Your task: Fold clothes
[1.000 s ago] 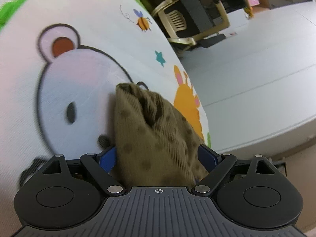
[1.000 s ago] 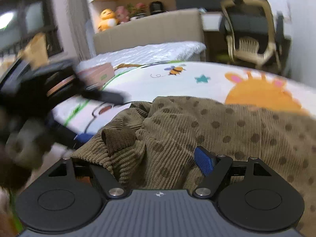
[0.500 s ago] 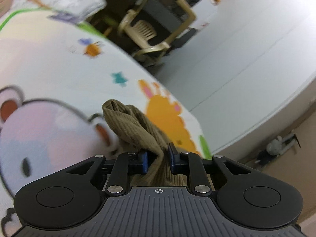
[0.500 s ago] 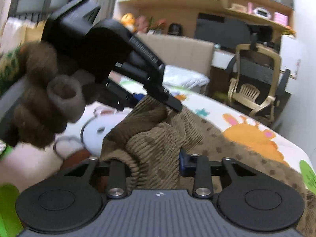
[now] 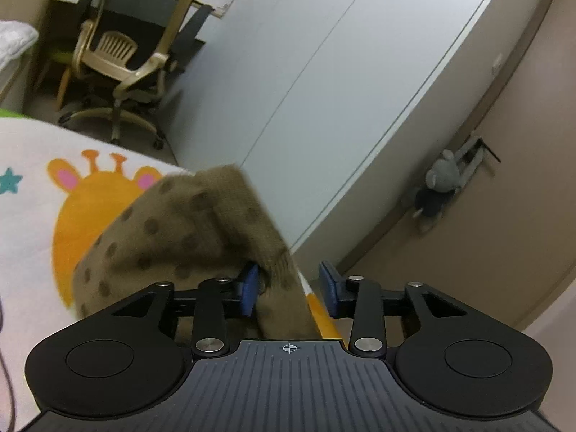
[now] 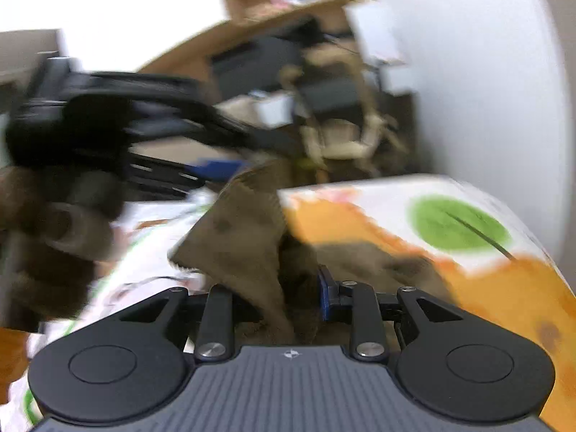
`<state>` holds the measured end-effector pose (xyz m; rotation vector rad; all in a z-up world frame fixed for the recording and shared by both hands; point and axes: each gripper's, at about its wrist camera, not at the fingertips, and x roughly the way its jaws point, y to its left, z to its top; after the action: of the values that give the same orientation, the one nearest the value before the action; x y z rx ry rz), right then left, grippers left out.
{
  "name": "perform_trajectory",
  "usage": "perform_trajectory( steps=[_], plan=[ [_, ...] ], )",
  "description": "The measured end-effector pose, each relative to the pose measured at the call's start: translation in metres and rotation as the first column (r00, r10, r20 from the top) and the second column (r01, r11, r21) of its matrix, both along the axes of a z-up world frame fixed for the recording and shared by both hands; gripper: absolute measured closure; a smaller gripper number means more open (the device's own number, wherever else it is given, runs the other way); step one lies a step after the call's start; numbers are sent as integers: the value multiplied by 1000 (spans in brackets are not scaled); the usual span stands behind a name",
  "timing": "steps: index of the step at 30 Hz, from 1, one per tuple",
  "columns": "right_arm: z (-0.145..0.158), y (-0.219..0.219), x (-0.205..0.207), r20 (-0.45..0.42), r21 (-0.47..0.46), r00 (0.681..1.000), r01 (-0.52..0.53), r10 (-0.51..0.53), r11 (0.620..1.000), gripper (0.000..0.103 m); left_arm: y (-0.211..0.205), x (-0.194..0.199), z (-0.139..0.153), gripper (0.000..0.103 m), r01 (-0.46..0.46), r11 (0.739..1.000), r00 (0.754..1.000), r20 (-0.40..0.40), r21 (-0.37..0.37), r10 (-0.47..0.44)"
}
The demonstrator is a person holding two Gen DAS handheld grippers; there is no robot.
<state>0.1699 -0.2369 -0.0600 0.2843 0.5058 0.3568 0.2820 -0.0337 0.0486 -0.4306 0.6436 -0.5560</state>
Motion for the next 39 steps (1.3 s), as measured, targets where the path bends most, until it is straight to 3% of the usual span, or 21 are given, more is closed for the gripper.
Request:
perform_trajectory(
  steps=[3,6,9,11,14,15,16,19,22,24,27,30,32,33,37,39],
  plan=[
    [-24,-32,9,-117,38,988,106,-101,994,77,11,-6,7,34,-38,999,999,36,9,38],
    [-41,-58,15,-190,95,971,168,-148,981,77,38,-13,6,32,-108,994,993,47,13,107],
    [-40,-66,8,-148,92,976,172,-157,981,76,67,-18,-3,27,-175,984,984,30,-7,175],
    [-33,-64,-3,-87,80,986,147,-140,986,70,86,-20,-13,26,-213,977,977,-1,-27,214],
    [-14,-52,-11,29,72,997,74,-77,995,34,96,-16,-36,26,-222,973,973,-88,-70,215],
    [-8,-46,-14,73,76,997,31,-36,997,13,96,-14,-42,25,-212,974,973,-109,-83,203],
    [-1,-36,-16,112,60,994,-17,10,998,0,96,-13,-48,25,-203,975,973,-130,-95,190],
    [15,2,-17,202,-54,967,-147,155,988,0,96,-12,-58,24,-185,976,974,-156,-117,166],
    [23,36,4,226,-189,945,-196,236,962,0,102,-16,-66,23,-183,973,973,-166,-140,159],
    [23,50,31,170,-179,942,-258,288,949,0,110,-20,-73,22,-193,967,971,-173,-166,165],
    [5,65,71,21,-56,934,-355,357,933,2,118,-21,-91,23,-213,959,960,-224,-189,169],
    [-19,74,85,-73,37,923,-375,377,926,39,117,-18,-105,28,-213,956,950,-271,-202,154],
    [-15,63,79,-58,71,931,-355,360,932,53,107,-15,-96,28,-176,965,962,-240,-195,127],
    [-10,55,74,-41,85,937,-342,346,936,67,100,-14,-89,28,-148,970,971,-214,-191,106],
    [10,20,57,21,132,960,-281,280,951,71,62,-8,-54,27,-8,980,995,-95,-197,-11],
    [7,-3,53,0,115,976,-216,217,970,70,46,-5,-47,27,29,981,996,-77,-192,-44]
  ],
)
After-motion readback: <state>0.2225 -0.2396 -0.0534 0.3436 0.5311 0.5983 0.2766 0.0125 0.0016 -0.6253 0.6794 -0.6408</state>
